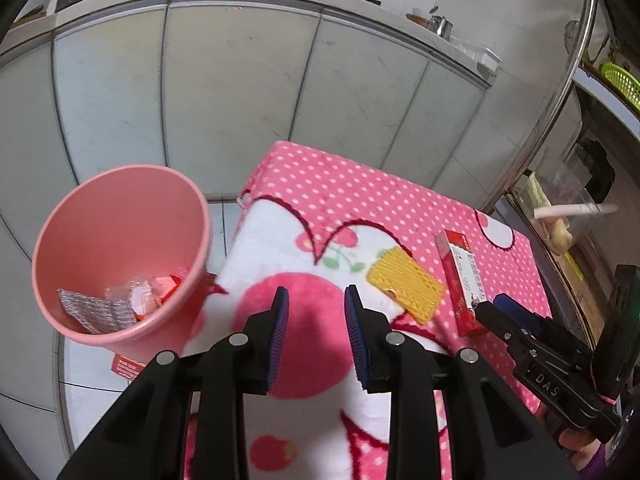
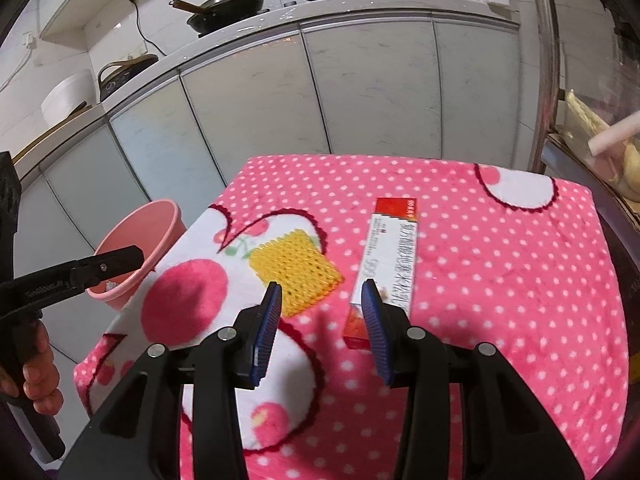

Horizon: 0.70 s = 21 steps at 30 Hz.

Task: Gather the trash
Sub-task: 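Return both open tools over the table toward the red box and yellow sponge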

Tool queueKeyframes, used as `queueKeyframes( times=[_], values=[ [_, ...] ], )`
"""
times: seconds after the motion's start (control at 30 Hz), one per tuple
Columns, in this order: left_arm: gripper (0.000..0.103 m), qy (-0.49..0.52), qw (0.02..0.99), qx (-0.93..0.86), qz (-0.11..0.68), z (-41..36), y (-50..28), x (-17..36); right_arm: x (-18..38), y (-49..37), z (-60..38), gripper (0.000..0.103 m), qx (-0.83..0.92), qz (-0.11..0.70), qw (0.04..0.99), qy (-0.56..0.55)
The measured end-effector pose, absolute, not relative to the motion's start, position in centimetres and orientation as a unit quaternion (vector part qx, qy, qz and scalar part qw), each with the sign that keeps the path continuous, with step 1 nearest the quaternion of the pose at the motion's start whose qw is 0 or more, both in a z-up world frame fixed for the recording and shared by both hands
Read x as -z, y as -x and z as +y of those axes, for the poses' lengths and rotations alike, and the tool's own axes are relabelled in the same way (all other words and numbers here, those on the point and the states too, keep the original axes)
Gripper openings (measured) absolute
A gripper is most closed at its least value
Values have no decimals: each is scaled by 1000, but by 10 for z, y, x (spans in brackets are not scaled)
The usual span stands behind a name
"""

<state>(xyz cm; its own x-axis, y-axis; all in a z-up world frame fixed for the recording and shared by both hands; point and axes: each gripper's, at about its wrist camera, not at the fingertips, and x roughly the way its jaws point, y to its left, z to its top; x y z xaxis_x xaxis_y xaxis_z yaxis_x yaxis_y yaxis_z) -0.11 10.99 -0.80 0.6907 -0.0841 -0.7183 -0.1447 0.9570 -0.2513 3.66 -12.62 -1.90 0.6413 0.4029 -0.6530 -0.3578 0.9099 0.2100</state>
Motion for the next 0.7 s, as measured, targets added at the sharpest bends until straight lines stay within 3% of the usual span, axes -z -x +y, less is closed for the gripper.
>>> queueKeyframes(
  times=[0.7],
  values=[
    [28, 197, 858, -14, 474, 61, -56, 36, 28, -39, -176, 42, -176, 375, 908, -67]
  ],
)
